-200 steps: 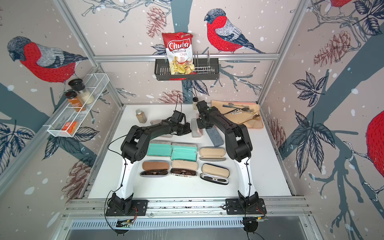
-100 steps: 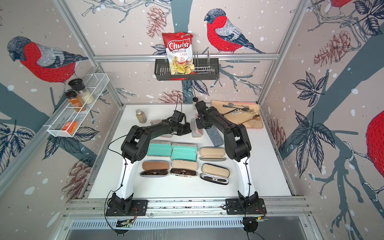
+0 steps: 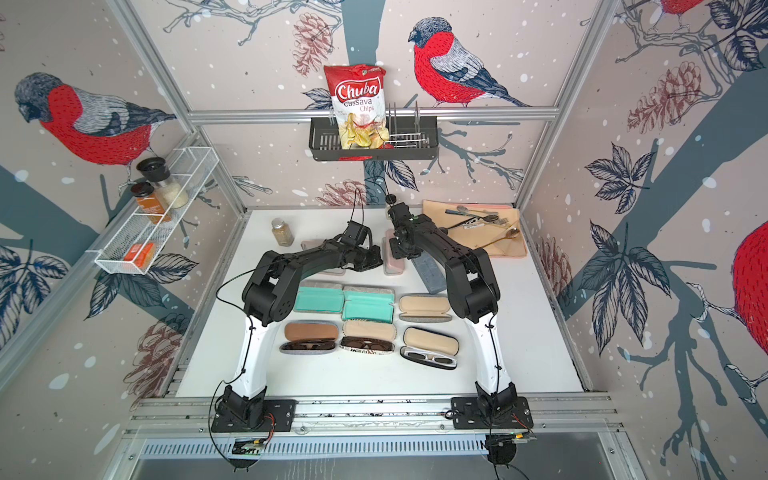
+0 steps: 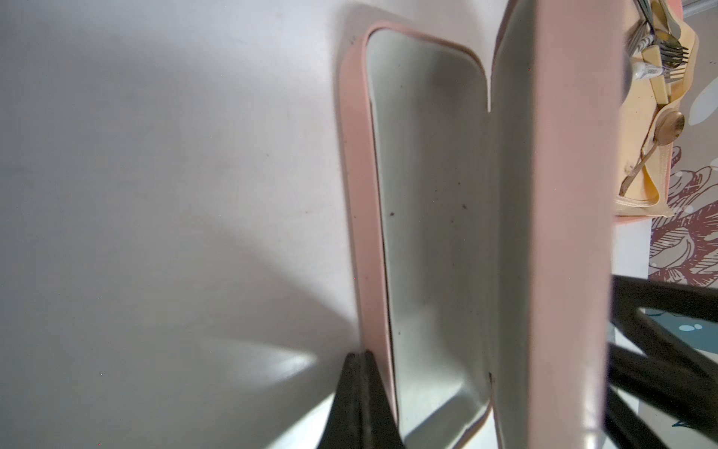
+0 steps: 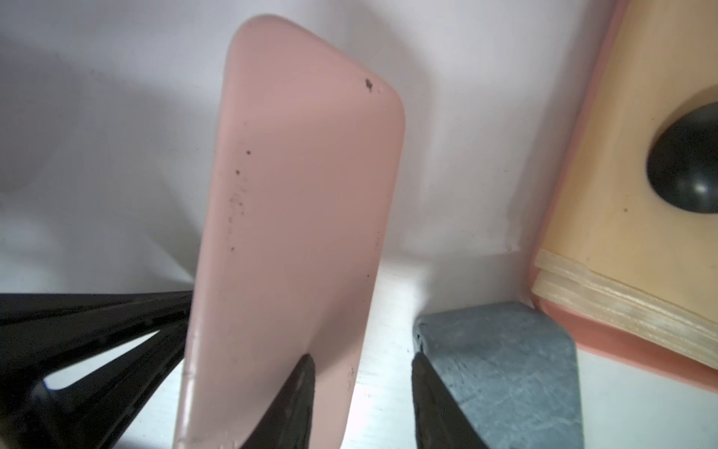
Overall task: Close the glasses case
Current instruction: Close the glasses case at the center of the board.
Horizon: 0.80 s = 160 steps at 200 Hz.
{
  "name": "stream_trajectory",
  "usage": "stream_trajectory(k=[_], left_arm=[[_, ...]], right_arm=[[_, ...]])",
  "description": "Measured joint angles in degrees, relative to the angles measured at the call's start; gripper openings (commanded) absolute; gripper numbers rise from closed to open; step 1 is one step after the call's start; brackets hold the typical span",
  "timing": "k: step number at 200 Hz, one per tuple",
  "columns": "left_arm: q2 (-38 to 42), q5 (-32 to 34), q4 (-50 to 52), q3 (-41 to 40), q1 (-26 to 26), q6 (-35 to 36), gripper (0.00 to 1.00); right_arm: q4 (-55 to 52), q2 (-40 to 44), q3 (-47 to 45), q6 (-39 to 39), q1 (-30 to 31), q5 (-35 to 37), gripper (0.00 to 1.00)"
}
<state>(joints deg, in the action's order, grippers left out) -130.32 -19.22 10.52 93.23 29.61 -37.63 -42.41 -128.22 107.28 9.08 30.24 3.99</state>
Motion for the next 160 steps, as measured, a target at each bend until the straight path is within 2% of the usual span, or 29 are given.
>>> stream_trajectory(k=[128, 160], left_arm=[[0.4, -0.3, -0.9, -0.4, 0.2, 0.0, 0.00], [2.5, -0.2, -1.0, -0.9, 0.2, 0.1, 0.18]], right_arm=[[-0.1, 0.4, -1.2, 1.1, 0.3, -1.5, 0.50], [0.3, 2.4, -2.3, 1.6, 0.3, -1.4, 0.50]])
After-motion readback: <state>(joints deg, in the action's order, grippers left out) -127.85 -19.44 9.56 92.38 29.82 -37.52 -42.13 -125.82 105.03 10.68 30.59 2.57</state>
